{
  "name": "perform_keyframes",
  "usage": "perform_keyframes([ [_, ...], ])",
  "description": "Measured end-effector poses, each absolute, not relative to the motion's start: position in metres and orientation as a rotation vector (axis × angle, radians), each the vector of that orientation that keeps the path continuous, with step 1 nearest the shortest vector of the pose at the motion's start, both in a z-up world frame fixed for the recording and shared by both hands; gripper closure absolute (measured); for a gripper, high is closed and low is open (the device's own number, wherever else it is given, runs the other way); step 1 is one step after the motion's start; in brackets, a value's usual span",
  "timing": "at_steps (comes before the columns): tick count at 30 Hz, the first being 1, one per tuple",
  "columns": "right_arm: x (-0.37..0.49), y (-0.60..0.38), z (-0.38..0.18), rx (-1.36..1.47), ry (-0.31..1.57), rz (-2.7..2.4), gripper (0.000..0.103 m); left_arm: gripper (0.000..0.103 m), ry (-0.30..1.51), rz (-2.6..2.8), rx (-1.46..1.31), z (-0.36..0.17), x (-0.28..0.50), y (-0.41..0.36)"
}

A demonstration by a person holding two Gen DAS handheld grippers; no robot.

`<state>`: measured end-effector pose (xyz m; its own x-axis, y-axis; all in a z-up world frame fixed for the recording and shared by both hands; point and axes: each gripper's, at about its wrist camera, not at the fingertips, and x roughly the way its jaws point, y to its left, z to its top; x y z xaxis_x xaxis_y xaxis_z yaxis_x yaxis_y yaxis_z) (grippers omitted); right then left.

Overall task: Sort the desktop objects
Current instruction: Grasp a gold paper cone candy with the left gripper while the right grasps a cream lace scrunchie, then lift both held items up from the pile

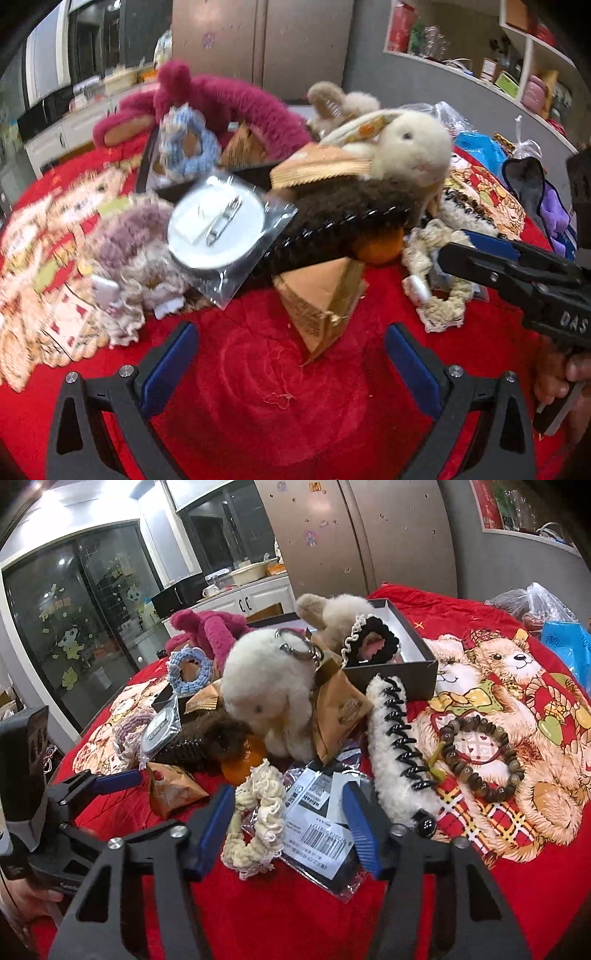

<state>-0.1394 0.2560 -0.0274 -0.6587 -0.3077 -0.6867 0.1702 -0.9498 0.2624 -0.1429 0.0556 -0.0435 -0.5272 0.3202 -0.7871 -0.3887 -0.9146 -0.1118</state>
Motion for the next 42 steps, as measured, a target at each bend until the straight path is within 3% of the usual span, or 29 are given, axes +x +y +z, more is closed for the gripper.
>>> perform_keyframes([
  [2,-0.14,0.254,-0.029,1.145,-0.242,-2.621,0.054,0.0,0.081,2.436,-1.221,-0.042,-0.143,0.053],
  [7,-0.141,0.251,-0.032,1.169,-0.24,-2.59,0.088,0.0,0.195,2.452,-1.254,-0.047,-0.141,0.064],
  [17,-0.128,0.243,-0.023,1.096,-0.151,-2.631,0.091,0.0,0.184,2.443,-1.24,-0.046,-0.138,0.06],
  [24,-0.124,0.241,-0.02,1.078,-0.162,-2.625,0.091,0.06,0.034,2.472,-1.191,-0.036,-0.139,0.036],
  [25,-0.123,0.242,-0.02,1.075,-0.167,-2.626,0.09,0.075,0.029,2.459,-1.185,-0.036,-0.138,0.036],
  [26,-0.123,0.242,-0.019,1.076,-0.171,-2.625,0.09,0.084,0.022,2.435,-1.182,-0.036,-0.137,0.036],
  [35,-0.11,0.243,0.001,0.986,-0.179,-2.646,0.091,0.088,-0.064,2.423,-1.114,-0.029,-0.125,0.026],
  [42,-0.098,0.242,0.018,0.914,-0.194,-2.638,0.091,0.089,0.037,2.49,-0.936,-0.009,-0.097,0.031],
])
